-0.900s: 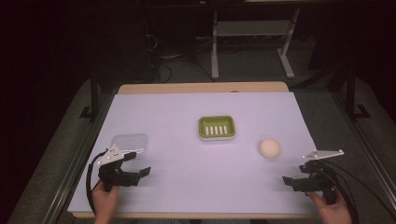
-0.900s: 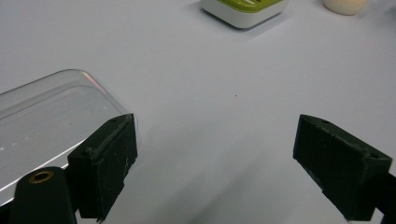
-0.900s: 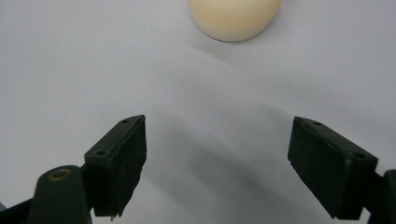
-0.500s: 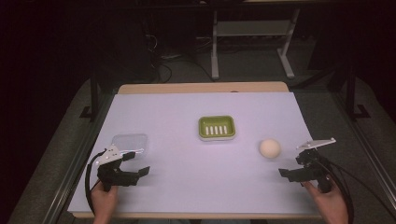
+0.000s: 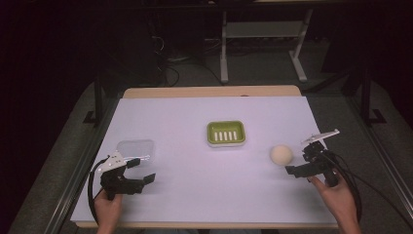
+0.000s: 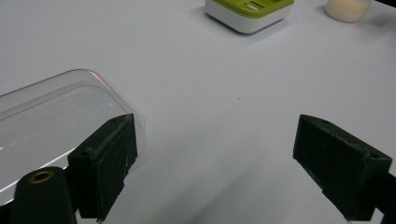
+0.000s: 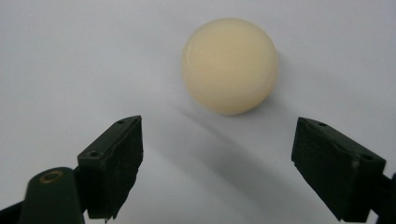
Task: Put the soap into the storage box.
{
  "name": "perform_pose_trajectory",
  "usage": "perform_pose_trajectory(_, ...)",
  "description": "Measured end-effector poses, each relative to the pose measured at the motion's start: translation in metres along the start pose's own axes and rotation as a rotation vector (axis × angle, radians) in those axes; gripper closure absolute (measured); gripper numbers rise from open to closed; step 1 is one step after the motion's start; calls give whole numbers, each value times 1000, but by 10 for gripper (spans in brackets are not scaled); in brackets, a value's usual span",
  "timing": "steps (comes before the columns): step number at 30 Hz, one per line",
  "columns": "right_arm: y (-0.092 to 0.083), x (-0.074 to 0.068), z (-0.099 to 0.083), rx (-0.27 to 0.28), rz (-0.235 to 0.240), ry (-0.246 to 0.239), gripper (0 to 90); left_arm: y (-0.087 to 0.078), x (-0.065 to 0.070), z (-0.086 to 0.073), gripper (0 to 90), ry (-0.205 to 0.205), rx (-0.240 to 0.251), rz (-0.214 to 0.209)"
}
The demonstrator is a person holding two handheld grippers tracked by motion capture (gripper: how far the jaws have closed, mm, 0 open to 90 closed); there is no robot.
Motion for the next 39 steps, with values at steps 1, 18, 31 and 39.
perform_pose_trajectory(1, 1, 0, 2, -1, 1, -6, 160, 1, 1, 0, 129, 1, 3, -3)
perform_pose_trajectory(18, 15, 0, 36, -32, -9, -37, 157, 0, 0, 1, 129, 6, 3, -6)
perform_pose_trajectory(31, 38, 3, 53, -89, -24, -41, 153, -1, 0, 1, 129, -2, 11, -7)
perform_pose_trajectory(39, 51, 6, 54, -131, -28, -34, 153, 0, 0, 1, 129, -2, 10, -8)
Point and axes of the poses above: each handheld gripper's, and its own axes: y roughly forward along the jaws, z roughly out of its top, x roughly to its right, the point moved 5 cm from there along y, roughly forward along the jaws, and after that the axes turned 10 degrees about x, right-handed, at the moved point
